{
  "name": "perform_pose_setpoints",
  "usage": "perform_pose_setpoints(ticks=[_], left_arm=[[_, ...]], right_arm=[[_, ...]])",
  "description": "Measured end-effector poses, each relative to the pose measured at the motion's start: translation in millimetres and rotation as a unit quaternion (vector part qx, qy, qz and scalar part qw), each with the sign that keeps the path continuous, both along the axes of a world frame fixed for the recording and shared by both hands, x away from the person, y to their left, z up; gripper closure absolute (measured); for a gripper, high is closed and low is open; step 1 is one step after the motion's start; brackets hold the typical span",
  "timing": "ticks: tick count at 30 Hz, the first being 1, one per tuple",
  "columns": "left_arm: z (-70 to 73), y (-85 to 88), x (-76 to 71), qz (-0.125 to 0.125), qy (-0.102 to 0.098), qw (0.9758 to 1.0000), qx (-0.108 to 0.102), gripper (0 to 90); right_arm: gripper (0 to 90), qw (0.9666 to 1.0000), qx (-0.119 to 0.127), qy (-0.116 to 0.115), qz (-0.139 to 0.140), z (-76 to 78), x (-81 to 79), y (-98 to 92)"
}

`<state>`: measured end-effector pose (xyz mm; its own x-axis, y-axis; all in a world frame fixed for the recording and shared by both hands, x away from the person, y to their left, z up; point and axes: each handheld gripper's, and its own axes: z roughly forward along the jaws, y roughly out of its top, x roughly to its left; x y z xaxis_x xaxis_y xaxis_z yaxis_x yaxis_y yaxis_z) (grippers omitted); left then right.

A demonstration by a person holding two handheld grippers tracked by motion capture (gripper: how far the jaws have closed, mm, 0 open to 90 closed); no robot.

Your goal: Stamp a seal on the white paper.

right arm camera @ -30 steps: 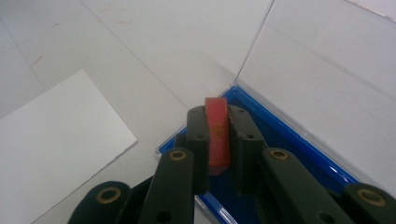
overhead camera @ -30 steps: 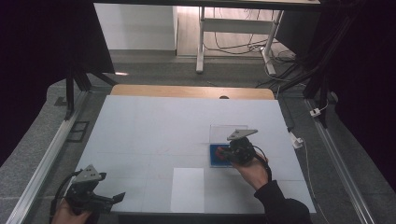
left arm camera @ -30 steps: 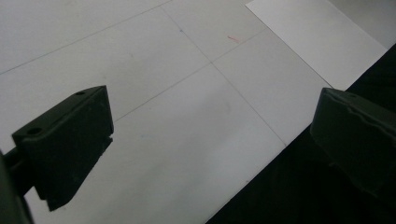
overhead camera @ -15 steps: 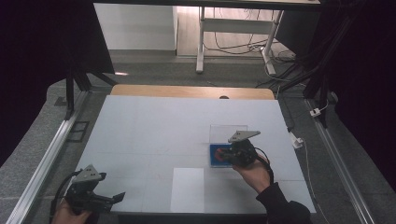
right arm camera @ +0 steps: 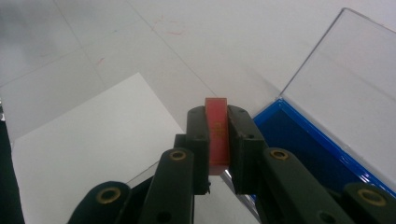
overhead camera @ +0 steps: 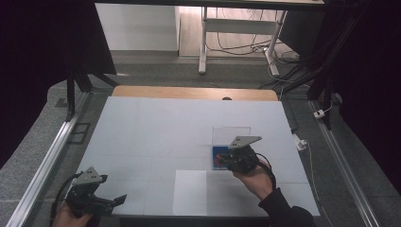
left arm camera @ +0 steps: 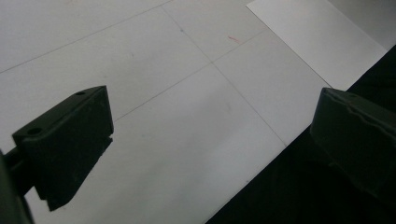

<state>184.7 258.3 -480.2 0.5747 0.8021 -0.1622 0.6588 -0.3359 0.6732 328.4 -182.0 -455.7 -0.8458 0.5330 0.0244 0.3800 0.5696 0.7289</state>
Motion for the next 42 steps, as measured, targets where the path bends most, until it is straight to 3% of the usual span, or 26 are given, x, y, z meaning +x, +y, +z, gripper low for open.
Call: perform_pose_setpoints(ticks=[10,30,42], left_arm=[[0.1,0.2,0.5,0.001,0.002,1.0,-0.001,0.0],[-0.1,0.6,1.0,0.002,0.004,1.0,-0.001,0.0],[-0.1,0.6,1.2,0.002,0.005,1.0,0.0,0.0]], right_arm=[[80.3,0.9999,0.001,-0.001,0.012,-0.7,-3.7,10.1],[80.3,0.9978,-0.013,0.015,0.064,-21.1,-7.0,51.2],[80.3,0.9947,-0.038,0.018,0.094,-36.3,-9.7,72.4]])
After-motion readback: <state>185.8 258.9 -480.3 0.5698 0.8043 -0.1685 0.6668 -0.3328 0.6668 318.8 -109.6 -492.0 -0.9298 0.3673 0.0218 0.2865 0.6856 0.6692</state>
